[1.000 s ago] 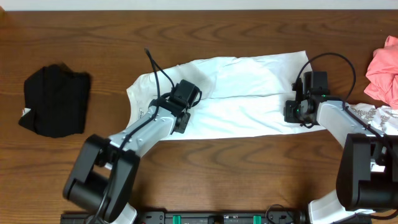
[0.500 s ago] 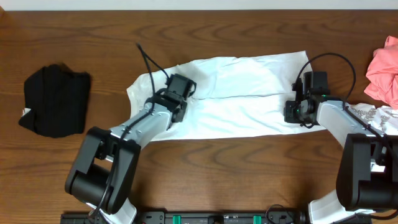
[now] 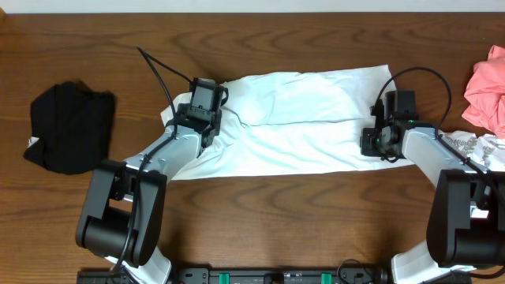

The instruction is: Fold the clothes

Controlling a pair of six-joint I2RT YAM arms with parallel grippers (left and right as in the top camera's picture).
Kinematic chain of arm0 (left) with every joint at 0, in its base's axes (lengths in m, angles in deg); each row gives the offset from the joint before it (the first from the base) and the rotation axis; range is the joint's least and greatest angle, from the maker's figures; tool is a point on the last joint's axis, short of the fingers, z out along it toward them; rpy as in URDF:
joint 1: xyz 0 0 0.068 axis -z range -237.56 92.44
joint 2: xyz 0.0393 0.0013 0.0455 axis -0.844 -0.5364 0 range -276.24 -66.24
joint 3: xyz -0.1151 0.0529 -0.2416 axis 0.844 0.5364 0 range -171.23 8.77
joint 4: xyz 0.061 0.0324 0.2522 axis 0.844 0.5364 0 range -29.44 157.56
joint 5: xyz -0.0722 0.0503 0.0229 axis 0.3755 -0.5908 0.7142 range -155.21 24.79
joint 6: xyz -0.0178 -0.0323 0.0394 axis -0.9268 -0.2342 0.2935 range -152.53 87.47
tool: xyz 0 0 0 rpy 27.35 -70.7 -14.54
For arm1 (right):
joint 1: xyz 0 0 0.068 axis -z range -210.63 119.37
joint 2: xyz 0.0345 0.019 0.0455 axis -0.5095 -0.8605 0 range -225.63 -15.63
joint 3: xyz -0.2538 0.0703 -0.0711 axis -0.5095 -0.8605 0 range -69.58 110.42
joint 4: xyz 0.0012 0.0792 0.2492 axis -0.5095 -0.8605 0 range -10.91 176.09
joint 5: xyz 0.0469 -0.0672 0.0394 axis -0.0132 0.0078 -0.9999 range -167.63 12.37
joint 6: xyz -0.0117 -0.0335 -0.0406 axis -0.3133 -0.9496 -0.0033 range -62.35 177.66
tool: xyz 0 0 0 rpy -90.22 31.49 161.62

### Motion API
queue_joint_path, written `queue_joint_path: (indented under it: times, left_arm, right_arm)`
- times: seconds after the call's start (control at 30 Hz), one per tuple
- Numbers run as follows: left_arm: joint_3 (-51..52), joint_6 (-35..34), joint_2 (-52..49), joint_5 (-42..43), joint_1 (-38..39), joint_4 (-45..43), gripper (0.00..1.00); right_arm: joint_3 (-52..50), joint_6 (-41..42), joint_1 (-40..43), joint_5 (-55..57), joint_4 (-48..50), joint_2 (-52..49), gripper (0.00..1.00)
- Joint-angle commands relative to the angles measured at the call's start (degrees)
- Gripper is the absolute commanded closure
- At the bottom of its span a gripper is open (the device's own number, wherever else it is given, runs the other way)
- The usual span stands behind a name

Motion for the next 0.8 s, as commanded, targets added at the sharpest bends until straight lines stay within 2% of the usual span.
queue_joint_path:
  times: [0.0, 0.17, 0.37, 0.47, 0.57, 0.7, 0.77]
  left_arm:
    - [0.3, -0.5, -0.8, -0.8, -0.2, 1.2, 0.41]
    - [-1.3, -0.5, 2.3, -0.9, -0.2, 11.3, 0.41]
    - [-1.4, -1.9, 10.7, -0.4, -0.2, 18.0, 0.43]
    - [-1.4, -1.9, 11.6, 2.8, -0.2, 18.9, 0.52]
    - [-0.7, -1.9, 10.5, 7.5, -0.2, 17.9, 0.56]
    - [-0.5, -1.9, 7.3, 11.1, -0.2, 18.0, 0.72]
    - [-0.4, -1.8, 5.9, 12.6, -0.2, 18.3, 0.75]
  right_arm:
    - [-0.3, -0.7, -0.5, -0.2, -0.9, -0.7, 0.83]
    - [-0.3, -0.7, -0.5, -0.2, -0.9, -0.7, 0.83]
    - [-0.3, -0.7, -0.5, -0.2, -0.9, -0.7, 0.83]
    - [-0.3, -0.7, -0.5, -0.2, -0.9, -0.7, 0.83]
    - [-0.3, -0.7, -0.5, -0.2, -0.7, -0.7, 0.83]
    - [-0.3, -0.7, -0.5, -0.2, -0.8, -0.7, 0.83]
    - [-0.3, -0.7, -0.5, -0.2, -0.9, -0.7, 0.83]
